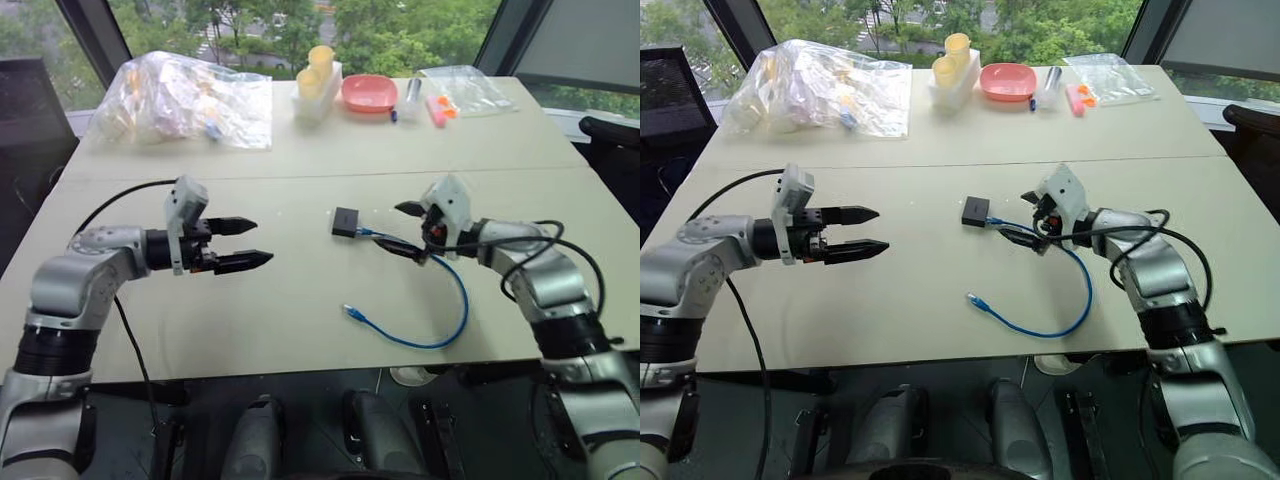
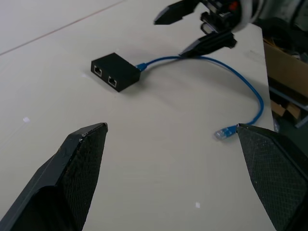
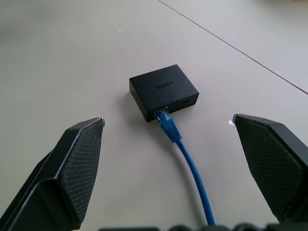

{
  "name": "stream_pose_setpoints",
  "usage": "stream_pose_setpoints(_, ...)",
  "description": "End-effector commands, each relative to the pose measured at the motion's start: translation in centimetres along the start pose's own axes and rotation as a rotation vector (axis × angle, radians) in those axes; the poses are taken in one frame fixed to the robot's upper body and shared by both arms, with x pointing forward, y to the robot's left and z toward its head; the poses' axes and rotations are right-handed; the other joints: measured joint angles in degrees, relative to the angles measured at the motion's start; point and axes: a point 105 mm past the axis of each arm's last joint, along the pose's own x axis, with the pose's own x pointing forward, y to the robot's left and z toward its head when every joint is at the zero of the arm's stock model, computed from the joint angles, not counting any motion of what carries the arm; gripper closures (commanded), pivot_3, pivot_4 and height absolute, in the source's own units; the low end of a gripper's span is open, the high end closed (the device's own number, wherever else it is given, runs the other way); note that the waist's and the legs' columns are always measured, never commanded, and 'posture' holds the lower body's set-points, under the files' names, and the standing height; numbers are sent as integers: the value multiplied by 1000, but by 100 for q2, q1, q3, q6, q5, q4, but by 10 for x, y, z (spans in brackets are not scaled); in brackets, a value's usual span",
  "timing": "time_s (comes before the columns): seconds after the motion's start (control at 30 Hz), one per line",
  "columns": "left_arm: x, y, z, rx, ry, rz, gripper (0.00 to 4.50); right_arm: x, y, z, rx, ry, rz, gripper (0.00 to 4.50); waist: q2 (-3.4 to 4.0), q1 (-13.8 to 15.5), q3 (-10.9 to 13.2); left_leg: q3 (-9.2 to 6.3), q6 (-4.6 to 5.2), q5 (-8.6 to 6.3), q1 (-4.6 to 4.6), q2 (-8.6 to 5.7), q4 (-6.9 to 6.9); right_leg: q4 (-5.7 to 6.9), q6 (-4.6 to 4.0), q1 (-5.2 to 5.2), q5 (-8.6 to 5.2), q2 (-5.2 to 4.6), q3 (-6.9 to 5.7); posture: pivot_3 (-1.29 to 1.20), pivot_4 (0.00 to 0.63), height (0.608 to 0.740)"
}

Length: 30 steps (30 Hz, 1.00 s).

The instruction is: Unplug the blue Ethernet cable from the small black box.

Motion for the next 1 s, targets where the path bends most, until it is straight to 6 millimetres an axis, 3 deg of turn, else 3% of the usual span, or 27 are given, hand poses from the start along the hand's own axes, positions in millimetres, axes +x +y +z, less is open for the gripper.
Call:
stream_pose_setpoints(0.03, -4, -11, 13, 33, -15, -48, 28, 17, -3, 1, -3, 2, 78, 0, -2, 1, 1, 0, 0, 0, -2, 0, 0, 0, 2, 0, -1, 0, 0, 0, 150, 740)
stream_pose_setpoints(0.3, -3, -18, 13, 15, -79, 29, 28, 56, -6, -20, 43, 142, 179, 0, -1, -40, 1, 1, 0, 0, 3, 0, 3, 7, 4, 1, 2, -1, 4, 0, 150, 740)
stream_pose_setpoints(0.43, -3, -20, 11, 15, -80, 56, 0, 56, -3, -37, -5, 234, 213, 1276, -2, -43, 0, 0, -1, 1, 10, 0, 4, 17, 3, 4, 2, 0, 6, 0, 150, 740)
stream_pose_setpoints(0.63, -10, -20, 11, 15, -82, 83, 0, 46, 0, -52, -93, 308, 274, 4384, -1, -41, -2, 0, -1, 1, 20, 0, 3, 18, 3, 17, 2, 0, 6, 0, 150, 740)
stream_pose_setpoints(0.73, -10, -19, 11, 18, -77, 85, 0, 44, -2, -54, -149, 309, 268, 4456, -1, -7, -3, 0, -1, 1, 24, -1, 4, 18, 2, 22, 1, -1, 6, 0, 150, 740)
stream_pose_setpoints(0.83, -5, -11, 15, 48, -85, 101, 0, 48, -10, -43, -253, 267, 193, 4456, -4, -1, -5, 0, -1, 1, 26, -1, 6, 16, 2, 27, 1, -2, 6, 0, 150, 740)
stream_pose_setpoints(1.0, -5, 30, 33, 14, -182, 166, 0, 47, -26, 24, -707, 60, -12, 4456, -1, 6, -2, -3, -21, 13, 34, -5, 15, 21, -5, 35, 6, -1, 6, 0, 150, 740)
